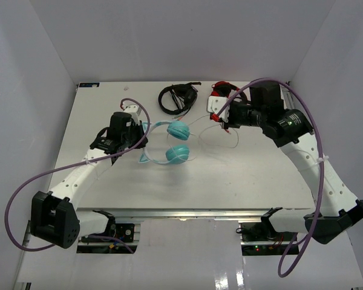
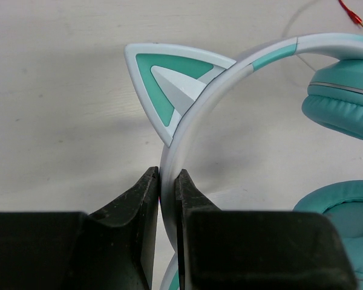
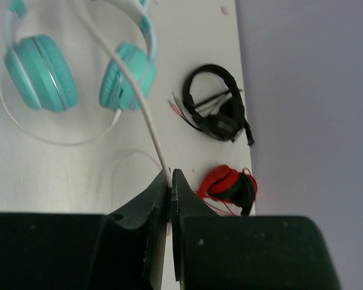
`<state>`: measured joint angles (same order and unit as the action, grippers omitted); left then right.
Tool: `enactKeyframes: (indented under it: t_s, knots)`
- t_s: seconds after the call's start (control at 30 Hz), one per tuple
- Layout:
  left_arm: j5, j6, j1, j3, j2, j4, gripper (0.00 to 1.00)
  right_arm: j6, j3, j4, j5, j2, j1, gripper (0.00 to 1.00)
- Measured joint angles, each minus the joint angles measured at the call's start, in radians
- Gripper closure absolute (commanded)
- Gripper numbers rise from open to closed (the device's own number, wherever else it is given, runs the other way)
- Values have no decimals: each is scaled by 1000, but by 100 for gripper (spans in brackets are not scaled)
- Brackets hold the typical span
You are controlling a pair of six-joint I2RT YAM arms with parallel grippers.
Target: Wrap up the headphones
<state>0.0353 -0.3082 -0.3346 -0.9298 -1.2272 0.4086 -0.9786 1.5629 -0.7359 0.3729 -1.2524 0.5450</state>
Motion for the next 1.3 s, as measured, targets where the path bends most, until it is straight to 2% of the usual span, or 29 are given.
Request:
enactKeyframes:
  t_s: [0.17,0.27,0.37,0.5,0.67,0.8,1.13,1.3]
  knots:
    - [102,49,-65,-2,-52,-71,100,-21,47,-75,187,-40,24,92]
    - [142,68,-103,-2,-77,-101,100,6,44,-55,205,-48,41,92]
    - [171,88,-149,-2,-79,-126,100,69,-3,45,139,-45,44,92]
    - [211,113,-192,4,-63,-157,100,159,-62,146,54,-52,-12,92]
    - [246,133,-192,65,22,-177,100,255,-79,252,-13,-69,-102,92]
    - [271,139,-193,89,79,-177,100,322,-99,314,-54,-96,-123,92]
    - [315,138,-193,105,167,-186,100,484,-112,378,-33,-163,-283,92]
    - [338,133,-193,106,174,-186,100,526,-134,405,-17,-163,-308,92]
